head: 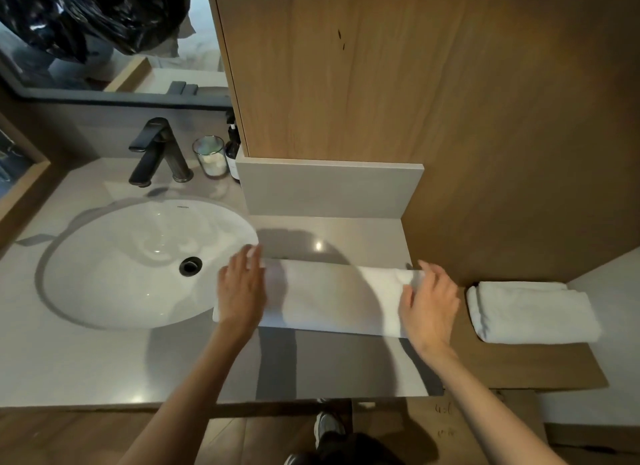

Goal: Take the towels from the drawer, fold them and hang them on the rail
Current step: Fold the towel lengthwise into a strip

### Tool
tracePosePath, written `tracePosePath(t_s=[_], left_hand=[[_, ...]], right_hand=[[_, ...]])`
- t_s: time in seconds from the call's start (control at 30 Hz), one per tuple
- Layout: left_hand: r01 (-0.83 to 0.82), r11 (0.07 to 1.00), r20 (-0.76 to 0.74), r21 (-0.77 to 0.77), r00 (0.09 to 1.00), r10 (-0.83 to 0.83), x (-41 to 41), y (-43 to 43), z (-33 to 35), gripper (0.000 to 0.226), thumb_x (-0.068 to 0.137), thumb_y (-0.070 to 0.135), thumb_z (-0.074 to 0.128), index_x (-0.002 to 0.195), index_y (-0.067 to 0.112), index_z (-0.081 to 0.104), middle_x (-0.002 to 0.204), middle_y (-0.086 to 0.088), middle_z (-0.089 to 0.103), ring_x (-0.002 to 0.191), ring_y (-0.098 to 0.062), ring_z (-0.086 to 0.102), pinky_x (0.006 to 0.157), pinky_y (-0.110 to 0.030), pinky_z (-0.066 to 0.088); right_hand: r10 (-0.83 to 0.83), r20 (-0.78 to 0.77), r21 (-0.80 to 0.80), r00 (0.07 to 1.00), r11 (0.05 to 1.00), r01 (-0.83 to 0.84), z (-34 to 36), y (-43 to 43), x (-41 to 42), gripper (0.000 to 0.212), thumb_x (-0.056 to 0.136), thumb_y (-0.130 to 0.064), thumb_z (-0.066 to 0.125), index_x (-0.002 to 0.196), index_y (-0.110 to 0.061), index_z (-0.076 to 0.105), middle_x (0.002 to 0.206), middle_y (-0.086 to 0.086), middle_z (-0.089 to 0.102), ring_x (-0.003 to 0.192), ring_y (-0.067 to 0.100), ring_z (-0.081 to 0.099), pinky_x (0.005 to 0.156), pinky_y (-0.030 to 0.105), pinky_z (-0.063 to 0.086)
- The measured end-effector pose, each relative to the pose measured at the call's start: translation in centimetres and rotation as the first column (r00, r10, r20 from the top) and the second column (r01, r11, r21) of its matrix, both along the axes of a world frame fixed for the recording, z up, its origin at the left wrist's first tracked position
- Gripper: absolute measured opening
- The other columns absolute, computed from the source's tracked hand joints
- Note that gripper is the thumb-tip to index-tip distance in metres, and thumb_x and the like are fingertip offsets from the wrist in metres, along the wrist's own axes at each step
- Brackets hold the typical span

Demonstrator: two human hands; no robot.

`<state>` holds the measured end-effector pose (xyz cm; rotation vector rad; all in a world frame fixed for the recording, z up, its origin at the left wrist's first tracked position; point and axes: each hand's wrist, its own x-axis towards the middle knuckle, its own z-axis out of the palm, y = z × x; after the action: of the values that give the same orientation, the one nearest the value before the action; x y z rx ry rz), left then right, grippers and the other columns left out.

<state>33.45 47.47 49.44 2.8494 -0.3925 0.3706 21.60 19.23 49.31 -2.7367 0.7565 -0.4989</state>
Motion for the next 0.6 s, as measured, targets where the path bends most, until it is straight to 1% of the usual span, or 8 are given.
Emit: tracePosePath(t_s=[0.03, 0.1, 0.17, 0.2, 0.27, 0.33, 0.4, 0.6], left_hand=[[0.132, 0.991, 0.011, -0.031, 0.991, -0.132, -0.5, -1.5, 0.2, 0.046, 0.087, 0.01, 0.064, 0.132, 0.008, 0.053, 0.134, -0.014, 0.055, 0.118, -0.032, 0.057, 0.096, -0.047, 0.045], [0.331, 0.943, -0.129, -0.01, 0.935, -0.33, -2.0, -4.9, 0.2, 0.047, 0.101, 0.028, 0.032, 0.146, 0.018, 0.037, 0.154, -0.002, 0.031, 0.143, -0.021, 0.028, 0.118, -0.048, 0.015], [0.384, 0.921, -0.307, 0.069, 0.886, -0.347, -3.1, -7.2, -0.4, 0.061, 0.095, 0.042, 0.0, 0.153, 0.024, 0.011, 0.16, 0.003, 0.002, 0.147, -0.015, -0.007, 0.118, -0.046, -0.01], [0.375, 0.918, -0.355, 0.126, 0.882, -0.311, -3.4, -7.6, -1.1, 0.063, 0.094, 0.047, -0.003, 0.154, 0.025, 0.001, 0.16, 0.004, -0.007, 0.145, -0.015, -0.017, 0.116, -0.048, -0.015], [0.354, 0.913, -0.389, 0.202, 0.885, -0.257, -3.4, -7.6, -2.5, 0.062, 0.099, 0.053, 0.007, 0.152, 0.027, -0.013, 0.159, 0.006, -0.02, 0.143, -0.017, -0.027, 0.115, -0.053, -0.017], [0.32, 0.919, -0.379, 0.229, 0.899, -0.218, -3.2, -7.2, -2.9, 0.061, 0.1, 0.053, 0.01, 0.151, 0.031, -0.015, 0.158, 0.007, -0.023, 0.142, -0.018, -0.029, 0.114, -0.058, -0.014], [0.289, 0.929, -0.352, 0.231, 0.915, -0.198, -3.3, -7.0, -2.6, 0.058, 0.097, 0.053, 0.003, 0.151, 0.035, -0.011, 0.158, 0.007, -0.021, 0.143, -0.02, -0.027, 0.113, -0.06, -0.013], [0.189, 0.966, -0.336, 0.175, 0.934, -0.122, -2.7, -4.9, -2.0, 0.064, 0.09, 0.061, 0.0, 0.151, 0.042, 0.004, 0.161, 0.005, -0.009, 0.147, -0.021, -0.015, 0.116, -0.056, -0.007]], right_hand=[[0.115, 0.006, -0.024, 0.993, 0.993, -0.115, -0.1, 1.3, 0.6, 0.047, 0.09, -0.015, 0.06, 0.135, -0.012, 0.046, 0.14, 0.014, 0.044, 0.128, 0.03, 0.042, 0.102, 0.046, 0.039], [0.306, -0.028, 0.031, 0.952, 0.952, -0.305, -1.1, 4.4, 2.1, 0.047, 0.094, -0.019, 0.053, 0.139, -0.013, 0.046, 0.149, 0.01, 0.039, 0.14, 0.029, 0.034, 0.114, 0.052, 0.027], [0.377, -0.132, 0.009, 0.917, 0.925, -0.379, -2.3, 7.7, 3.4, 0.051, 0.093, -0.026, 0.053, 0.141, -0.011, 0.047, 0.151, 0.009, 0.041, 0.142, 0.029, 0.033, 0.116, 0.056, 0.023], [0.378, -0.206, -0.022, 0.903, 0.92, -0.39, -2.7, 8.8, 4.0, 0.055, 0.09, -0.029, 0.06, 0.14, -0.011, 0.049, 0.15, 0.01, 0.042, 0.141, 0.03, 0.035, 0.115, 0.057, 0.023], [0.356, -0.311, -0.067, 0.881, 0.917, -0.394, -3.4, 9.8, 4.3, 0.062, 0.089, -0.034, 0.06, 0.144, -0.012, 0.044, 0.153, 0.01, 0.037, 0.144, 0.031, 0.029, 0.115, 0.059, 0.017], [0.358, -0.349, -0.106, 0.866, 0.903, -0.416, -4.0, 9.3, 4.2, 0.059, 0.098, -0.04, 0.038, 0.151, -0.016, 0.031, 0.159, 0.007, 0.025, 0.148, 0.029, 0.017, 0.118, 0.058, 0.01], [0.375, -0.348, -0.098, 0.859, 0.897, -0.431, -4.1, 8.6, 4.2, 0.057, 0.1, -0.044, 0.024, 0.152, -0.02, 0.029, 0.159, 0.003, 0.024, 0.148, 0.027, 0.017, 0.118, 0.056, 0.011], [0.475, -0.261, 0.006, 0.84, 0.871, -0.491, -3.6, 4.8, 3.2, 0.054, 0.099, -0.055, 0.032, 0.149, -0.035, 0.033, 0.162, -0.004, 0.016, 0.15, 0.022, 0.01, 0.121, 0.047, 0.004]])
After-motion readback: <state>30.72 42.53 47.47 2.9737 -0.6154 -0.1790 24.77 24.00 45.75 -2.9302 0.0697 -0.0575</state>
